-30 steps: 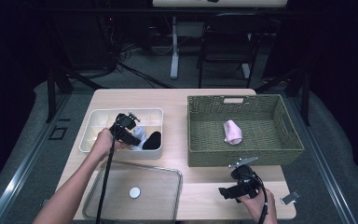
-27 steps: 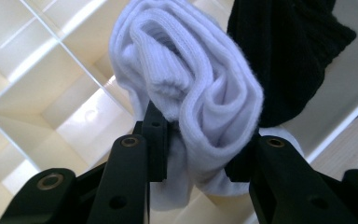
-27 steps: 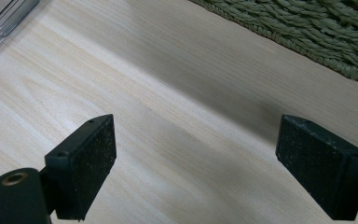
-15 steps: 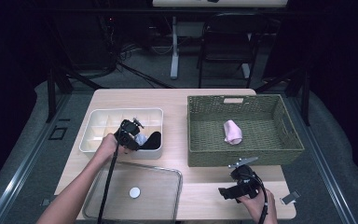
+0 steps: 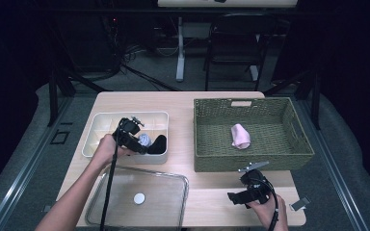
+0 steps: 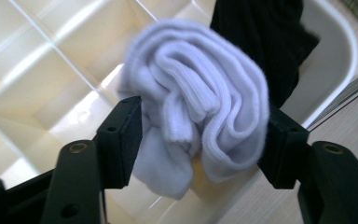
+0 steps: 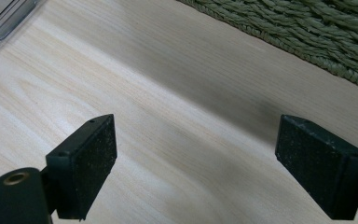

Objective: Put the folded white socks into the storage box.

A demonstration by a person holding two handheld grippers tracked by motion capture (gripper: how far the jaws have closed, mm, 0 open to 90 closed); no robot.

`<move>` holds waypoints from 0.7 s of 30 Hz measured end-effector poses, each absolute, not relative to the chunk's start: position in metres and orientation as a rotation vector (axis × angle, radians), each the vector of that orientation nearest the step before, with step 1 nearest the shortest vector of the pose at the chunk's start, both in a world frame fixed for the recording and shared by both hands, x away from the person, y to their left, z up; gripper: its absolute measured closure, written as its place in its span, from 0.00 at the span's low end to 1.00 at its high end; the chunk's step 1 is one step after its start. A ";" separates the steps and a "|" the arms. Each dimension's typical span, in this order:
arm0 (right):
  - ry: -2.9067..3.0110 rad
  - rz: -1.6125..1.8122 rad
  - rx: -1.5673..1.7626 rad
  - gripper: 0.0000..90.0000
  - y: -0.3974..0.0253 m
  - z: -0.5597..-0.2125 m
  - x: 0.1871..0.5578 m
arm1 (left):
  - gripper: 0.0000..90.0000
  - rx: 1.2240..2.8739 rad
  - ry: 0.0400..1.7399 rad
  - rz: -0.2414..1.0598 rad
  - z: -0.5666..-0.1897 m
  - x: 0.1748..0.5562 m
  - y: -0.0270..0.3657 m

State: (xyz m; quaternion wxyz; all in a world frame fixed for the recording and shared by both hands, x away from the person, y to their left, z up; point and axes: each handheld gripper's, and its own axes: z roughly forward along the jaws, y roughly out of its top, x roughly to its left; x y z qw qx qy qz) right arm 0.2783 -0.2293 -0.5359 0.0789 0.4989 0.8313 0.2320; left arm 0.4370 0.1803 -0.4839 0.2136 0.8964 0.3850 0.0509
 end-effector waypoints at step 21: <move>2.512 0.683 1.489 0.15 -0.228 -0.538 0.279 | 0.81 2.517 1.085 0.065 -0.502 0.450 0.170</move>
